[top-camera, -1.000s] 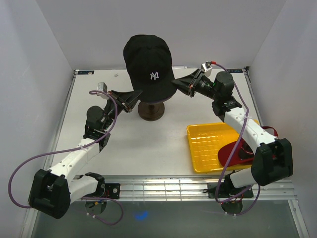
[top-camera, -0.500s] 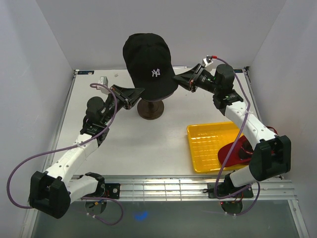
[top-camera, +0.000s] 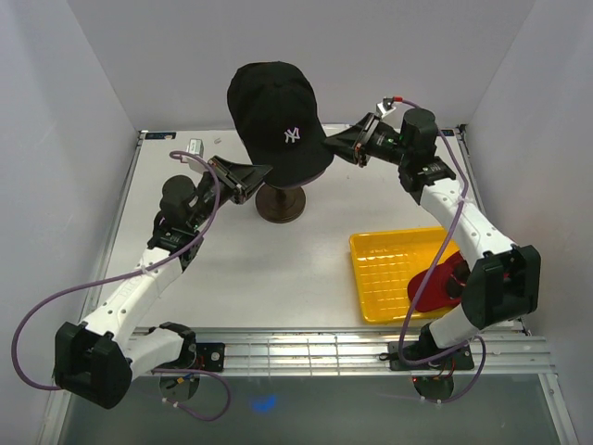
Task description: Stack the hats
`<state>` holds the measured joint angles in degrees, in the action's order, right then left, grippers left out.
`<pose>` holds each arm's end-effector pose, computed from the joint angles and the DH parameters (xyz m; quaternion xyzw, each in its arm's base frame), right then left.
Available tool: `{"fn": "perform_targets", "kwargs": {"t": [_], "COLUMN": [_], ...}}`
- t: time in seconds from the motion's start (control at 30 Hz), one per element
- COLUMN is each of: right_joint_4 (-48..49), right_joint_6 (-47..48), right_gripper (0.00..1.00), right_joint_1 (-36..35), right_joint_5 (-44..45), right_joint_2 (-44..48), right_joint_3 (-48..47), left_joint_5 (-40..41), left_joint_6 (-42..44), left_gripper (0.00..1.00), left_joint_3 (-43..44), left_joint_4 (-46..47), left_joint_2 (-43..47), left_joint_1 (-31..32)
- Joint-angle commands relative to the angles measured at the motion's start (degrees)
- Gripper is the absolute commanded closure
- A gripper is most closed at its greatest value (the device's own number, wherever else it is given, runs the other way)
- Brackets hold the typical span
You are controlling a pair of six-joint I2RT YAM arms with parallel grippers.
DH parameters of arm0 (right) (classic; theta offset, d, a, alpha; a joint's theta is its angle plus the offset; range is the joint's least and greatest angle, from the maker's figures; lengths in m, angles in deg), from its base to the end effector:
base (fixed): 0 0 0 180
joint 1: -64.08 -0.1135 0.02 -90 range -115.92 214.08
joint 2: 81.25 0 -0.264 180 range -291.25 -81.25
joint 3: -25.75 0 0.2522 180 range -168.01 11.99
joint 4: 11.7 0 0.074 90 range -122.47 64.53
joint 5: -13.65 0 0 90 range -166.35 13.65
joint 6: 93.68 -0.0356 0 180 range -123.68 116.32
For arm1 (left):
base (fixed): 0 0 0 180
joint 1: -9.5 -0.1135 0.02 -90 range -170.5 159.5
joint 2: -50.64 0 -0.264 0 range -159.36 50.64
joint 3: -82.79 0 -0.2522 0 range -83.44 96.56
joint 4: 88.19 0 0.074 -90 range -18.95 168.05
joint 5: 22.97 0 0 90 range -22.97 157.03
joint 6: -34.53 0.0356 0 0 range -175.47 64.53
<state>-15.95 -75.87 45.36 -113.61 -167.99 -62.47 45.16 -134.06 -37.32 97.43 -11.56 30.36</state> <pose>0.3334 0.1357 0.3786 0.1118 0.7118 0.6281 0.2937 0.2342 -0.1035 0.3430 -0.2045 0.6568 -0.6289 0.3622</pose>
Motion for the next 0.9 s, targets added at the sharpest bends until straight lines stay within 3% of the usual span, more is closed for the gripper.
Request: {"fn": "perform_targets", "kwargs": {"t": [0.0, 0.13, 0.27, 0.4, 0.53, 0.73, 0.87], "right_joint_4": [-14.9, -17.1, -17.4, -17.6, -18.2, -19.8, -20.3], "right_joint_6": [6.8, 8.4, 8.8, 8.8, 9.1, 10.5, 11.0], "right_gripper": [0.92, 0.92, 0.92, 0.92, 0.92, 0.92, 0.92], "right_joint_1": [0.3, 0.4, 0.5, 0.7, 1.0, 1.9, 2.3], "right_joint_5": [5.0, 3.2, 1.0, 0.2, 0.0, -0.4, -0.8], "right_joint_2": [-6.2, -8.4, -9.8, -9.7, -9.8, -10.8, -12.4], "right_joint_3": [-2.2, -5.9, -8.0, -9.4, -10.9, -11.9, -12.9], "left_joint_5": [-6.0, -5.9, -7.3, -8.1, -8.9, -5.4, -0.9], "left_joint_6": [6.6, 8.5, 8.5, 8.4, 8.4, 12.3, 16.4], "left_gripper": [0.81, 0.8, 0.86, 1.0, 1.0, 0.65, 0.54], "left_joint_3": [-0.1, 2.7, 3.2, 3.6, 4.1, 5.8, 10.1], "left_joint_4": [-15.8, -17.7, -17.0, -15.4, -13.9, -18.7, -26.7], "left_joint_2": [0.0, -0.1, -0.9, -1.0, -1.2, 1.5, 3.6], "left_joint_1": [1.8, 1.7, 1.6, 1.6, 1.6, 1.6, 1.6]}}
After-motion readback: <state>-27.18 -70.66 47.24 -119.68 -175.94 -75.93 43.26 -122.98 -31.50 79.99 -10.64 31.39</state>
